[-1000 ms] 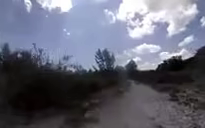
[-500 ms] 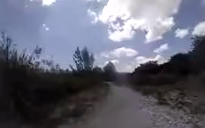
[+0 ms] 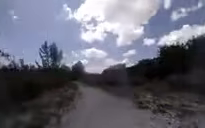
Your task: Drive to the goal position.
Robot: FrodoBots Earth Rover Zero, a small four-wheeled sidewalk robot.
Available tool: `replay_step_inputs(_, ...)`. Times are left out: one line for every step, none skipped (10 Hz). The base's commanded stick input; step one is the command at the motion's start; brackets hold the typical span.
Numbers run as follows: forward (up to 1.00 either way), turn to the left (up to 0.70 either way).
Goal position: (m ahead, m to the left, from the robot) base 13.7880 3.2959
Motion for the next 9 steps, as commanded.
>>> replay_step_inputs(0.85, 0.0)
replay_step_inputs(0.85, 0.0)
replay_step_inputs(0.85, 0.0)
replay_step_inputs(0.85, 0.14)
replay_step_inputs(0.85, 0.34)
replay_step_inputs(0.85, 0.2)
replay_step_inputs(0.85, 0.06)
replay_step_inputs(0.85, 0.0)
replay_step_inputs(0.85, 0.0)
